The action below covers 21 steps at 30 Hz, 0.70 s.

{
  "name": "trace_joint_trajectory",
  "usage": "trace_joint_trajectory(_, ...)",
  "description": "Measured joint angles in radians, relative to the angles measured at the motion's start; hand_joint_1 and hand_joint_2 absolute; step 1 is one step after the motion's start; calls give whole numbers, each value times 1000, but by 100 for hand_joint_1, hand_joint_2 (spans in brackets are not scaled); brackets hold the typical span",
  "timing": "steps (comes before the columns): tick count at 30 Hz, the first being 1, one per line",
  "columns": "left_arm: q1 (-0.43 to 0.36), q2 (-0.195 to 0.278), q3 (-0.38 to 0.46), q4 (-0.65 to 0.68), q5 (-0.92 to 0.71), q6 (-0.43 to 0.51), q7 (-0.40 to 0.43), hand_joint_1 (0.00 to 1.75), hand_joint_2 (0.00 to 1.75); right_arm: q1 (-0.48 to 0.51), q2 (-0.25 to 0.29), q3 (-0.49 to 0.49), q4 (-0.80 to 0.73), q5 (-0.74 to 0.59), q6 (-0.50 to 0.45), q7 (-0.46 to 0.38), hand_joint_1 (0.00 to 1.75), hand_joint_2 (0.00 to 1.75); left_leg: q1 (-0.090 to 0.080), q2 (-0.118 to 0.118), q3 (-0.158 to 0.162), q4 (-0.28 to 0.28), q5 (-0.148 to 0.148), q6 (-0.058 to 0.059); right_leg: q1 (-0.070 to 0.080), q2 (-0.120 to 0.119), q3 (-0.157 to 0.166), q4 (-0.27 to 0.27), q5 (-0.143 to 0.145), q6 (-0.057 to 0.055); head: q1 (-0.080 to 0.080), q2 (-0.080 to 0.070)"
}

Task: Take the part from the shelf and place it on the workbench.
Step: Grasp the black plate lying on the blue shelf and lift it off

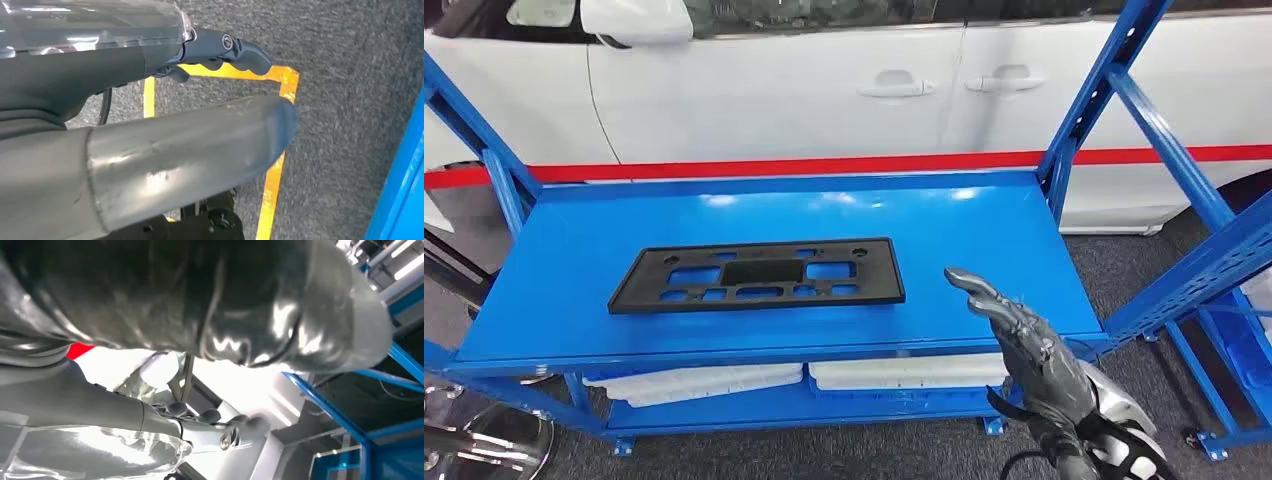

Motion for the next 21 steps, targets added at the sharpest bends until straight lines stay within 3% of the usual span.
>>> trace_joint_trajectory(4, 1, 0, 0, 0, -1, 0, 0, 0, 0, -1, 0, 0, 0, -6, 2, 6, 0, 0, 3, -4, 2, -2, 1, 3, 2, -3, 4, -2, -4, 4, 0, 0)
trace_joint_trajectory(5, 0, -1, 0, 0, -5, 0, 0, 0, 0, -2, 0, 6, 6, -8, 10, 17, 0, 0, 6, -7, 5, -6, 0, 6, 0, -1, -16, 40, -27, 12, 0, 0)
trace_joint_trajectory(6, -1, -1, 0, 0, -11, 0, 2, 0, 0, -6, 4, 31, 33, -8, 20, 41, 0, 0, 9, -10, 10, -9, -3, 10, -5, 1, -66, 126, -59, 22, 0, 0)
trace_joint_trajectory(7, -3, -1, 0, 0, -19, 0, 4, 0, 0, -12, 12, 73, 78, -6, 26, 62, 0, 0, 12, -15, 20, -10, -10, 11, -14, 4, -100, 160, -48, 31, 0, 0)
trace_joint_trajectory(8, -6, -1, 0, 0, -27, 0, 7, 0, 0, -20, 20, 117, 125, -4, 32, 83, 0, 44, 15, -20, 29, -12, -19, 11, -22, 7, -126, 175, -25, 37, 0, 0)
trace_joint_trajectory(9, -7, 0, 0, 0, -31, 0, 9, 0, 0, -29, 28, 156, 171, -3, 32, 100, 0, 87, 17, -24, 39, -14, -26, 5, -23, 7, -129, 142, 17, 36, 0, 0)
trace_joint_trajectory(10, -8, 0, 0, 0, -34, 0, 10, 0, 0, -38, 32, 180, 198, -4, 33, 113, 0, 131, 19, -28, 45, -16, -31, -2, -21, 7, -102, 61, 65, 30, 0, 0)
trace_joint_trajectory(11, -8, 0, 0, 0, -35, -1, 10, 0, 0, -49, 32, 192, 213, -6, 39, 133, 0, 175, 20, -29, 46, -19, -31, -8, -16, 8, -91, 30, 72, 22, 0, 0)
trace_joint_trajectory(14, -11, 0, 0, 0, -47, -5, 12, 0, 0, -100, 41, 245, 289, 20, 42, 197, 0, 175, 21, -26, 51, -29, -33, -28, -15, 11, -80, 0, 68, 5, 0, 0)
trace_joint_trajectory(16, -16, 0, 0, 0, -58, -9, 13, 0, 0, -143, 62, 288, 359, 76, 4, 218, 0, 175, 20, -26, 35, 16, -64, -35, -22, 11, -66, -17, 71, -6, 0, 0)
trace_joint_trajectory(19, -18, 1, -1, 0, -69, -12, 16, 0, 0, -196, 101, 344, 459, 138, -53, 233, 0, 175, 21, -28, -74, 222, -149, -41, -22, 10, -58, -21, 67, -17, 0, 0)
trace_joint_trajectory(20, -17, 2, -1, 0, -73, -12, 17, 0, 0, -208, 111, 359, 484, 154, -67, 238, 0, 175, 21, -28, -104, 269, -157, -43, -21, 10, -56, -20, 65, -19, 0, 0)
trace_joint_trajectory(21, -15, 2, -1, 0, -77, -13, 18, 0, 0, -219, 119, 373, 508, 178, -84, 245, 0, 175, 21, -28, -114, 273, -140, -45, -21, 11, -53, -19, 62, -19, 0, 0)
